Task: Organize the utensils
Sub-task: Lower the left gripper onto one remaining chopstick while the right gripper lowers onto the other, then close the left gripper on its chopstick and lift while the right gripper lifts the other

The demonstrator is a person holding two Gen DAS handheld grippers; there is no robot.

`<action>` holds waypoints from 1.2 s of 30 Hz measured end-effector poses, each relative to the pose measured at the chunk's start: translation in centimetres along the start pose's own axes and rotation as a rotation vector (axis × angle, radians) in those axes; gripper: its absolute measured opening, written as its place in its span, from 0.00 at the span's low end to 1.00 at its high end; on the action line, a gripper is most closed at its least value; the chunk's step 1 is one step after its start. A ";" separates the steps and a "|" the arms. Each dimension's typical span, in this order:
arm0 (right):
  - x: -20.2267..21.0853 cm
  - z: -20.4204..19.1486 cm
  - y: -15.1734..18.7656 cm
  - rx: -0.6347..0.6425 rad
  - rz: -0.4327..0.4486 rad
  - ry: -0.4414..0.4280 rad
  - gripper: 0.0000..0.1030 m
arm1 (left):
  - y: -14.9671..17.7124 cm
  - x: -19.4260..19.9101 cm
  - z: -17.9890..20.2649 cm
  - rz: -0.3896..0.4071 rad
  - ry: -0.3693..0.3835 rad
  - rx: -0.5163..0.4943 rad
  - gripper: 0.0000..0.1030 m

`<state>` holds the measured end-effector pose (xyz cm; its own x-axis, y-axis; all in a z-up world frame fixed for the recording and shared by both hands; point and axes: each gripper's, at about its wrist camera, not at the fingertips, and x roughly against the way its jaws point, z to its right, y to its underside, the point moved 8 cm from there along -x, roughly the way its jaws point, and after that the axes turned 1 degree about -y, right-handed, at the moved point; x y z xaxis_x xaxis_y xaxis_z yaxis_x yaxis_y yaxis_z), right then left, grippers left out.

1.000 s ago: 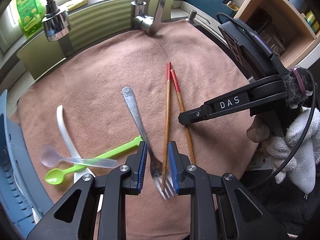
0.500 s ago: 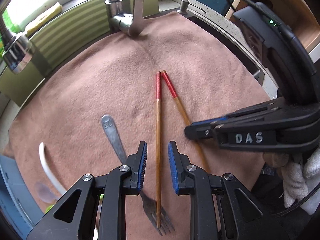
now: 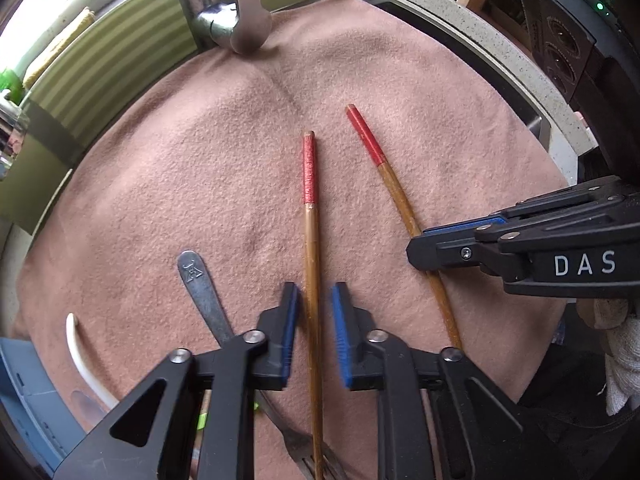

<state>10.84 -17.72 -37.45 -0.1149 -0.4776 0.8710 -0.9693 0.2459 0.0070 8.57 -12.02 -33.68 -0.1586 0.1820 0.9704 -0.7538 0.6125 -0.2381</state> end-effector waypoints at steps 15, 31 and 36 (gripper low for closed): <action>0.8 0.6 0.7 -0.056 0.040 -0.072 0.06 | 1.1 2.2 -2.2 0.121 0.152 0.231 0.05; 5.3 -2.5 1.1 0.039 0.141 -0.116 0.06 | 1.4 5.4 -3.6 0.204 0.152 0.304 0.05; 5.5 -6.7 1.9 0.113 0.112 -0.163 0.06 | 2.7 7.9 -5.9 0.249 0.137 0.351 0.05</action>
<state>9.82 -14.23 -29.31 -0.2482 -0.5844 0.7726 -0.9656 0.2133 -0.1489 9.03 -4.43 -26.89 -0.2942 0.4052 0.8656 -0.8778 0.2438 -0.4125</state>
